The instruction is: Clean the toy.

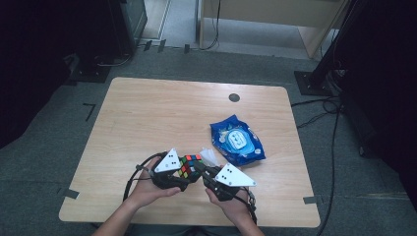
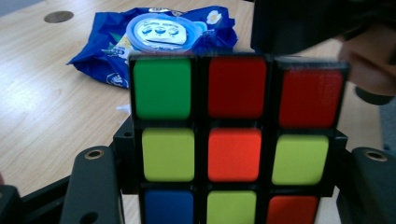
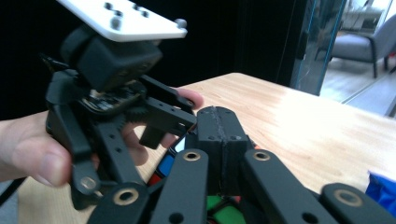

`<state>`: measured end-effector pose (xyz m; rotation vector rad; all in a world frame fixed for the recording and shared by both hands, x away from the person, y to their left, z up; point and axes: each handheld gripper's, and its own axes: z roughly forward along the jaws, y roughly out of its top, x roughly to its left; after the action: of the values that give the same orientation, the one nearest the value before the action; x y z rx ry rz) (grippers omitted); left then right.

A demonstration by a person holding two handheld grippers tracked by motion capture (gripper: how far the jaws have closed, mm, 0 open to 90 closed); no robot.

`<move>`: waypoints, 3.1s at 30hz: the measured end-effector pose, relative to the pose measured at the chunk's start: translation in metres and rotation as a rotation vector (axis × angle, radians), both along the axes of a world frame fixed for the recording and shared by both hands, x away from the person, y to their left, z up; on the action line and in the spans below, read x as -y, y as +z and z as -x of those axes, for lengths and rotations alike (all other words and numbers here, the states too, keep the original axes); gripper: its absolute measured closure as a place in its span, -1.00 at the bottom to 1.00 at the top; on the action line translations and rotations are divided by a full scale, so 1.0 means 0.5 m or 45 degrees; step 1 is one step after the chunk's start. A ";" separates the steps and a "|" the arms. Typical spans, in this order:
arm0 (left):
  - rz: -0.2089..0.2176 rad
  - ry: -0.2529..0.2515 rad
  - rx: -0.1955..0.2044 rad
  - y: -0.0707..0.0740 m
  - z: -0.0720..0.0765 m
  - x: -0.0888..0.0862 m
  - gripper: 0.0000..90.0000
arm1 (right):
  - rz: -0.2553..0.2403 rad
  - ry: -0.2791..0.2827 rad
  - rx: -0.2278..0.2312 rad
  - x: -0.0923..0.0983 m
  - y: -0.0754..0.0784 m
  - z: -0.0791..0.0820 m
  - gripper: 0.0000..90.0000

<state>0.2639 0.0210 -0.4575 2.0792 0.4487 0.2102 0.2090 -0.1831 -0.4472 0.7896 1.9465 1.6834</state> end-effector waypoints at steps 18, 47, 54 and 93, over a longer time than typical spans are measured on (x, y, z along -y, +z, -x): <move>-0.007 0.084 0.006 0.008 -0.021 -0.031 -0.25 | 0.282 -0.276 -0.477 0.052 -0.127 -0.109 0.16; -0.111 0.079 0.076 -0.011 -0.006 -0.002 -0.25 | -0.060 -0.095 -0.296 0.034 0.033 -0.021 0.98; -0.116 0.046 0.109 -0.008 0.013 0.020 -0.25 | -0.081 -0.042 -0.347 0.006 0.023 -0.016 0.97; -0.089 0.040 0.117 0.000 0.015 0.014 -0.25 | -0.059 -0.128 -0.349 0.022 0.009 -0.027 0.96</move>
<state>0.2563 0.0139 -0.4577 2.1218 0.4240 0.3426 0.2227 -0.1941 -0.4429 1.1689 2.0107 1.6362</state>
